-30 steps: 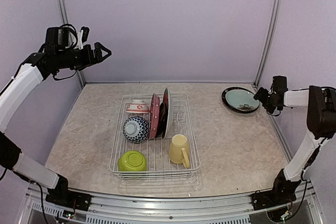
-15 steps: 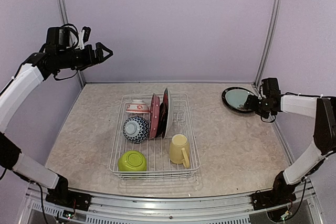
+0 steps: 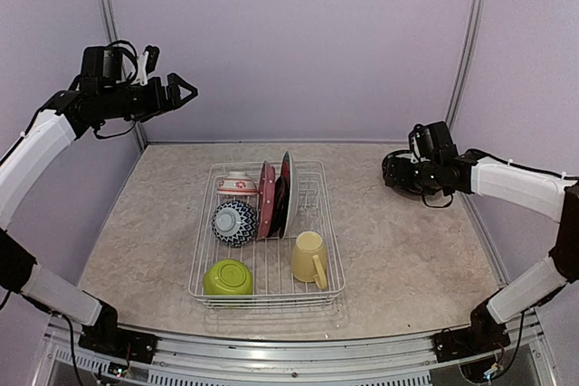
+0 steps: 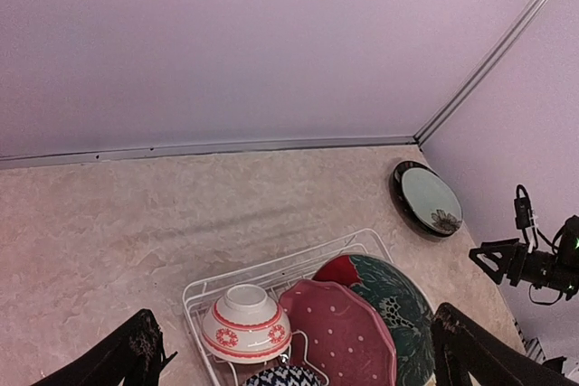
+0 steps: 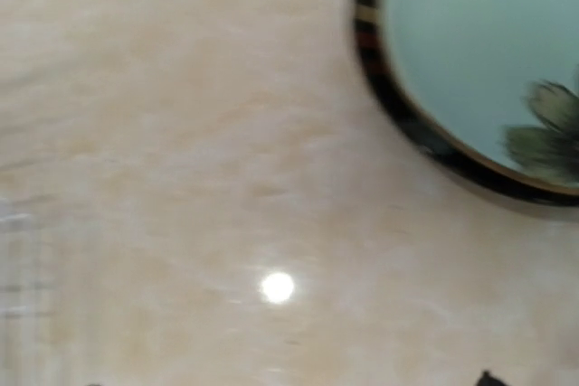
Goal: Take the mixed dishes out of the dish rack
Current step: Grab the plate from the dish rack.
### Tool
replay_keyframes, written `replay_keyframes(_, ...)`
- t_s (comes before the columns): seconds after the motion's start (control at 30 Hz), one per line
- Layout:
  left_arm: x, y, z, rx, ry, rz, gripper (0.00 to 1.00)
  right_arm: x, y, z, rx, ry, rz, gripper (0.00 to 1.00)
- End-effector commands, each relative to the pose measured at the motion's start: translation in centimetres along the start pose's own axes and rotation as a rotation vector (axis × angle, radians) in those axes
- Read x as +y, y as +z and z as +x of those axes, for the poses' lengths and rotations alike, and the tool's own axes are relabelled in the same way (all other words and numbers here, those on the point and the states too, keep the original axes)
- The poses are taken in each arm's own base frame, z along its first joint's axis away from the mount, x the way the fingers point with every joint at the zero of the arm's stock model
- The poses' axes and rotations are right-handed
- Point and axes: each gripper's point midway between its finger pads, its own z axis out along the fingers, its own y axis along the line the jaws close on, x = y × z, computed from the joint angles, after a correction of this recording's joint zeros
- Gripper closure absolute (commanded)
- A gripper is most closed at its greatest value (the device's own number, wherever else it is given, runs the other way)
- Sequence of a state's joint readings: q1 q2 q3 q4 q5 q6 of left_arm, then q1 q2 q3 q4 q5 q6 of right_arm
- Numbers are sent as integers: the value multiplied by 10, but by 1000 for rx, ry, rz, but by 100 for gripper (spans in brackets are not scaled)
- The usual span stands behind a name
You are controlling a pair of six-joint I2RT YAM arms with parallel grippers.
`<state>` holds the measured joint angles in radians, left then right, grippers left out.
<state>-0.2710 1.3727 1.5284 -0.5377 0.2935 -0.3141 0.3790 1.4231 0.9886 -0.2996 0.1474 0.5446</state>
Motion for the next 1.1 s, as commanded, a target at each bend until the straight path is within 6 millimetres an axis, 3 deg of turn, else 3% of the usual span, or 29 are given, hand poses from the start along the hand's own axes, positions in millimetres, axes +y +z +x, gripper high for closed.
replay_keyframes(0.0,-10,-6,-5,-15,5,28,1,46,-19,-13,-43,-29,-41,13)
replay_keyframes(0.37,-15,-18,-11,-50,18,25,1,174,-40,-13,-80,-167,-205,5)
replay_keyframes(0.63,-18,-14,-7,-38,25,27,1,247,-56,-2,-96,-244,-309,2)
replay_keyframes(0.77,-19,-14,-7,-39,30,25,1,270,-58,8,-89,-239,-333,2)
replay_keyframes(0.93,-20,-15,-7,-39,28,30,1,277,-44,17,-64,-172,-246,6)
replay_keyframes(1.07,-20,-15,-7,-41,28,28,1,268,-34,25,-62,-147,-114,8)
